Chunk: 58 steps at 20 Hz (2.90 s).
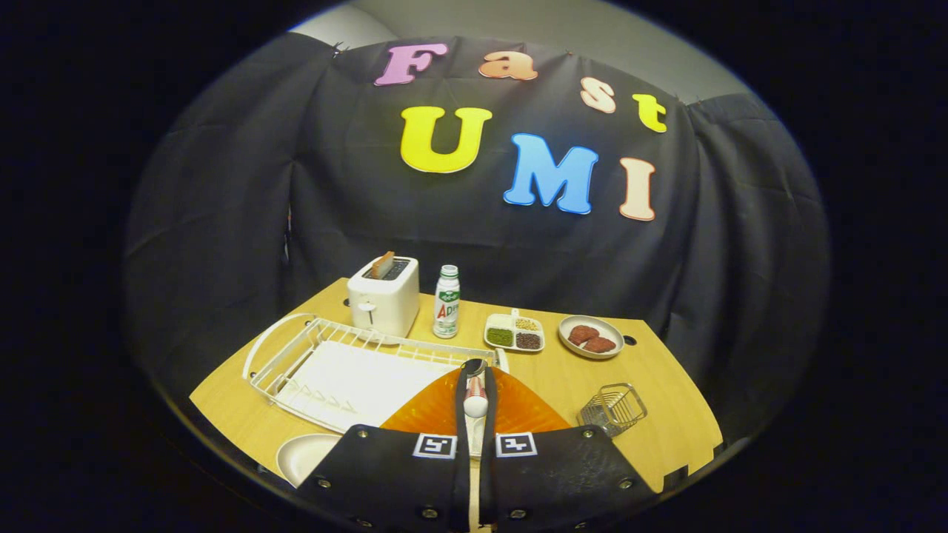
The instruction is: Take the plate from the dish rack, then take the spoon from the basket and place it into the plate.
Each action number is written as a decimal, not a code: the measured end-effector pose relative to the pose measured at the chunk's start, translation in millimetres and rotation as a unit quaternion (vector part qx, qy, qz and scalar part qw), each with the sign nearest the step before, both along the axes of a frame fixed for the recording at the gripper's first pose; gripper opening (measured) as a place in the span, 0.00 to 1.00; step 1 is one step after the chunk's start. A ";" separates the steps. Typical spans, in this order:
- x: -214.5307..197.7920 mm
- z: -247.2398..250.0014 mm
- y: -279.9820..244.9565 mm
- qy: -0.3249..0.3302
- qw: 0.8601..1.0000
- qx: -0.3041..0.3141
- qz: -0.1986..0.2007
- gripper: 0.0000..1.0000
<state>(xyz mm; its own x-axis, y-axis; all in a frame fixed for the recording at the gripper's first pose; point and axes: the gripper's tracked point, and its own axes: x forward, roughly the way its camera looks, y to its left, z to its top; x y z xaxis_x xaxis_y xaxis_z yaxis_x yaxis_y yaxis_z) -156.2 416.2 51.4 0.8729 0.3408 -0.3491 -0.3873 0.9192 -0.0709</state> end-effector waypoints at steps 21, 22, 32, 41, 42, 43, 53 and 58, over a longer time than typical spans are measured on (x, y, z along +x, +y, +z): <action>-155.9 -65.5 83.3 0.060 0.973 -0.011 0.224 0.05; -157.0 -69.3 84.4 0.063 0.971 -0.011 0.228 0.05; -153.8 -100.6 96.5 0.108 0.965 -0.011 0.241 0.05; -145.6 -110.9 93.1 0.119 0.966 -0.023 0.229 0.09; -144.6 -111.2 93.2 0.119 0.966 -0.021 0.229 0.09; -144.3 -108.9 95.7 0.119 0.965 -0.015 0.232 0.11; -132.3 -104.6 98.9 0.107 0.967 -0.024 0.229 0.15; -119.6 -95.4 96.2 0.091 0.971 -0.030 0.219 0.19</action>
